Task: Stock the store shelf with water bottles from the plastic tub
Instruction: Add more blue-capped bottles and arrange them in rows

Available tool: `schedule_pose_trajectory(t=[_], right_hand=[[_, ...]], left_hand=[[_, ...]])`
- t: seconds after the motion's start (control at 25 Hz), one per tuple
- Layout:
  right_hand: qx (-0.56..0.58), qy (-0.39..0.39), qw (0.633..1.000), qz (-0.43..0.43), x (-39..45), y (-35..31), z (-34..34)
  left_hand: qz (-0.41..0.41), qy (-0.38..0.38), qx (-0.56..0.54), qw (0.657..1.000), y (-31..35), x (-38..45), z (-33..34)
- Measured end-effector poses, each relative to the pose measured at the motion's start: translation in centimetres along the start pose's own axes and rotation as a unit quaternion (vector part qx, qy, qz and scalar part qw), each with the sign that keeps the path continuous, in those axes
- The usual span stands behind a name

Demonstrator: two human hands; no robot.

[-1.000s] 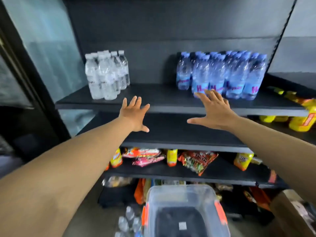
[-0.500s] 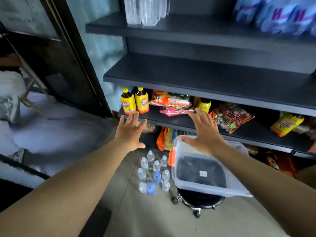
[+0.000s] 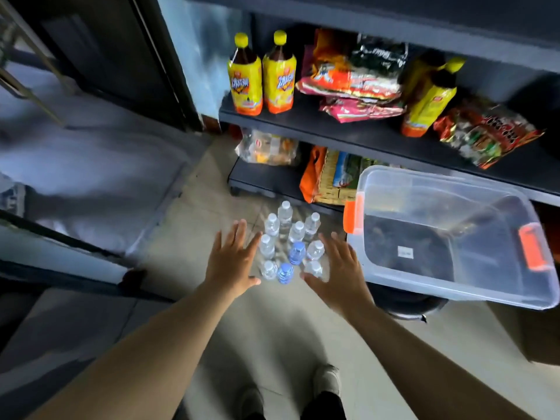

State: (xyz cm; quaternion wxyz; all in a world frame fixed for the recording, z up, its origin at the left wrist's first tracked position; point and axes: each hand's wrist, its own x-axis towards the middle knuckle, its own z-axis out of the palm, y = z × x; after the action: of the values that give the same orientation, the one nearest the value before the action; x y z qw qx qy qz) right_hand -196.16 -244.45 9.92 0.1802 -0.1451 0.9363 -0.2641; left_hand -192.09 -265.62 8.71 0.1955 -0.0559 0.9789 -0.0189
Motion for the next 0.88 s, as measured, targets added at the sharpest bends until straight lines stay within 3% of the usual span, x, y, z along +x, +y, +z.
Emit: schedule_pose_trajectory(t=[0.2,0.36,0.6,0.72,0.88], right_hand=[[0.007,-0.042,0.999,0.029,3.2,6.5,9.6],[0.077,-0.008,0.996,0.041,8.4,12.0,15.7],[0.188,0.02,0.982,0.012,16.5,19.7,25.2],[0.229,0.021,0.973,-0.012,20.6,22.0,28.7],[0.242,0.04,0.969,0.006,24.8,23.6,31.9]], left_hand=[[-0.01,0.02,-0.033,0.999,2.2,4.4,10.4],[-0.01,0.068,-0.141,0.988,4.4,9.3,18.7],[0.026,0.114,-0.363,0.925,8.0,15.8,32.7],[0.061,0.126,-0.434,0.89,8.8,18.7,36.4],[0.049,0.134,-0.503,0.853,9.5,21.5,40.2]])
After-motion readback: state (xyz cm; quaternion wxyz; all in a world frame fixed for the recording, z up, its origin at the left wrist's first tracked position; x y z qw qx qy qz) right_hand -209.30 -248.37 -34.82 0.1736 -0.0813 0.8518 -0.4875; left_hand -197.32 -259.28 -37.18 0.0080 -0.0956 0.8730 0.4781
